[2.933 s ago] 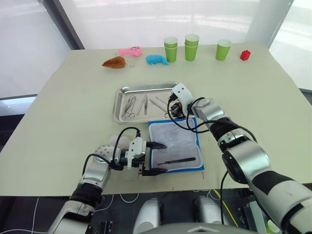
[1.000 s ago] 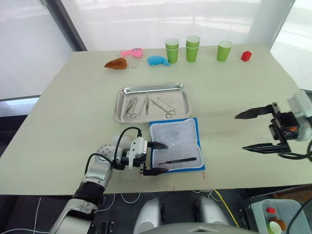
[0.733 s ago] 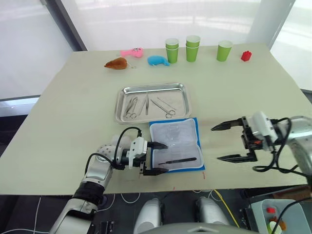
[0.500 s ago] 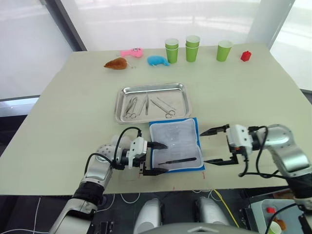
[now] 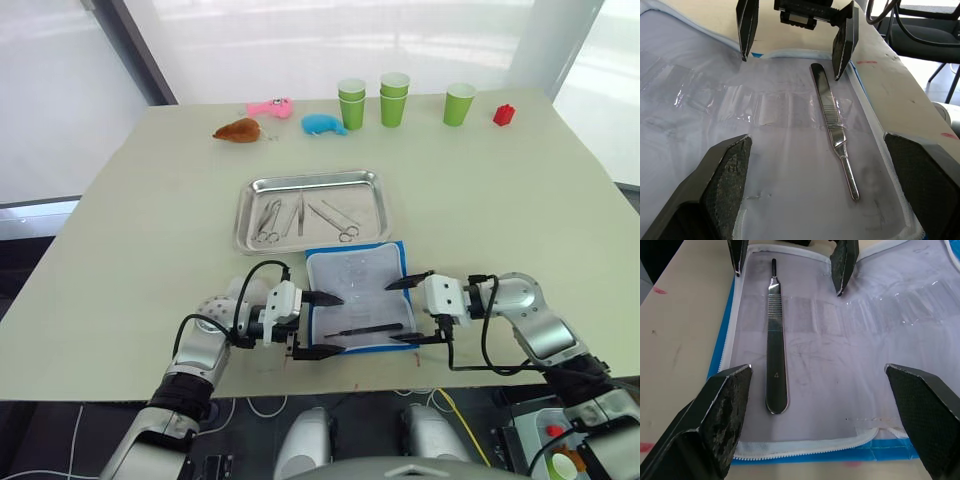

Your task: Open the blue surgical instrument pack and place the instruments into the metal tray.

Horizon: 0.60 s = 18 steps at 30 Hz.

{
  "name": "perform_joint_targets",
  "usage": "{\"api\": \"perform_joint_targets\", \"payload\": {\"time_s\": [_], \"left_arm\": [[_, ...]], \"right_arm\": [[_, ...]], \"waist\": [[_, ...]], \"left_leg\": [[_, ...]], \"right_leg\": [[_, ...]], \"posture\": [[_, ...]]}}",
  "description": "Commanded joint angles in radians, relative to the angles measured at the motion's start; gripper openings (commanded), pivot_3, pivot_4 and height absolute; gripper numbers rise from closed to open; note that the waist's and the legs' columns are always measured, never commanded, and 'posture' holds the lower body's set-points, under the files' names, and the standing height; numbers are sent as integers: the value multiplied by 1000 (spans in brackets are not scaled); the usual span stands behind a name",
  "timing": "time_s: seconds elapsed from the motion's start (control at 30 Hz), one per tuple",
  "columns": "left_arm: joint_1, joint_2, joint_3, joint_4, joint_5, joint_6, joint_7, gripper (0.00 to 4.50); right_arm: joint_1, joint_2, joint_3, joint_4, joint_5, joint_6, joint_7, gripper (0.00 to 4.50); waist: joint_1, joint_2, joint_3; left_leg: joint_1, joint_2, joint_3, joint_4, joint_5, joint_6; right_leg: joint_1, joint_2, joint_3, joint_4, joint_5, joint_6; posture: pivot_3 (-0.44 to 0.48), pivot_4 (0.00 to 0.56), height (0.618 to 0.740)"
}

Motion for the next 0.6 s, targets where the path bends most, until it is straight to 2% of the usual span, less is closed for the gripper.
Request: {"api": "perform_joint_targets", "payload": {"time_s": [0.03,0.13,0.17,0.2,0.3,0.33,0.43,0.47,0.6], "left_arm": [[65,6,-77,102,87,70,2,4500],[66,7,-77,101,87,71,4,4500],[68,8,-77,98,86,71,4,4500],[69,10,-76,96,86,72,4,4500],[75,13,-76,91,86,73,4,4500],[76,14,-76,91,86,73,3,4500],[75,14,-77,92,86,73,3,4500],[74,14,-77,93,86,72,3,4500],[74,12,-78,97,87,69,3,4500]], "right_arm": [[6,-25,34,31,-35,52,17,4435],[17,-50,51,43,-48,77,38,3718],[22,-56,56,40,-49,86,42,3241],[24,-61,60,37,-50,95,44,3041],[22,-68,78,22,-51,135,51,1664],[20,-68,83,15,-51,148,53,1664],[18,-69,96,-9,-47,190,57,321],[18,-69,99,-17,-43,205,60,51],[13,-64,98,-50,-27,247,58,51]], "waist": [[0,-1,-1],[1,-4,-3],[1,-4,-3],[0,-4,-4],[0,-7,-6],[-1,-8,-7],[-2,-10,-11],[-1,-10,-12],[-1,-10,-13]], "left_leg": [[0,0,0,0,0,0],[0,0,0,0,0,0],[1,0,0,0,0,0],[1,0,0,0,0,0],[1,0,0,0,0,0],[1,0,0,0,0,0],[2,0,0,0,0,0],[2,0,0,0,0,0],[2,0,0,0,0,0]], "right_leg": [[0,0,0,0,0,0],[0,0,0,0,0,0],[1,0,0,0,0,0],[1,0,0,0,0,0],[1,0,0,0,0,0],[1,0,0,0,0,0],[1,0,0,0,0,0],[1,0,0,0,0,0],[1,-1,0,0,0,0]], "posture": [[0,150,740],[0,150,740],[0,150,740],[0,150,740],[0,150,740],[0,150,740],[0,150,740],[0,150,740],[0,150,740]]}}
